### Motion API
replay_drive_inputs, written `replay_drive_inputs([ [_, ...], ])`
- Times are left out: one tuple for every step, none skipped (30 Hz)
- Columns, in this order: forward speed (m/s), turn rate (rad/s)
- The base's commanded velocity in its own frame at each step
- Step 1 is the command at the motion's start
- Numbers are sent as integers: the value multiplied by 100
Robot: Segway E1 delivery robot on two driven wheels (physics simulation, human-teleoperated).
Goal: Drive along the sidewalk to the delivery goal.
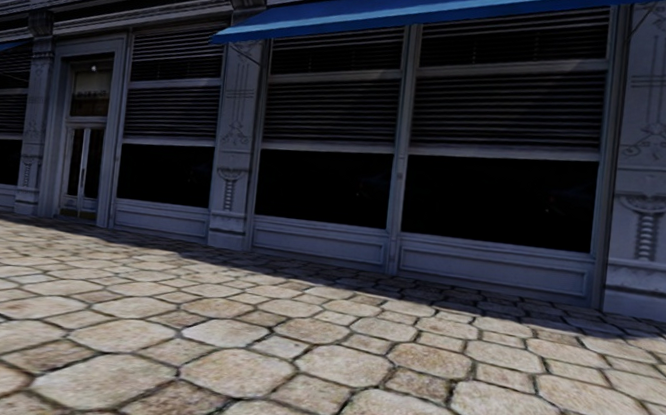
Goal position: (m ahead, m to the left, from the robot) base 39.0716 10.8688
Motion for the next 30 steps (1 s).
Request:
replay_drive_inputs([
  [136, 0],
  [136, 0],
  [136, 0],
  [136, 0],
  [136, 0],
  [136, 0],
  [136, 0],
  [136, 0],
  [136, 9],
  [136, 30],
  [136, 58],
  [136, 71],
  [137, 79],
  [137, 79],
  [137, 83],
  [138, 85],
  [138, 85],
  [138, 85],
  [138, 85],
  [138, 85],
  [138, 85],
  [138, 85],
  [138, 85],
  [138, 85],
  [138, 85],
  [138, 85],
  [138, 85],
  [138, 85],
  [139, 85],
  [139, 85],
])
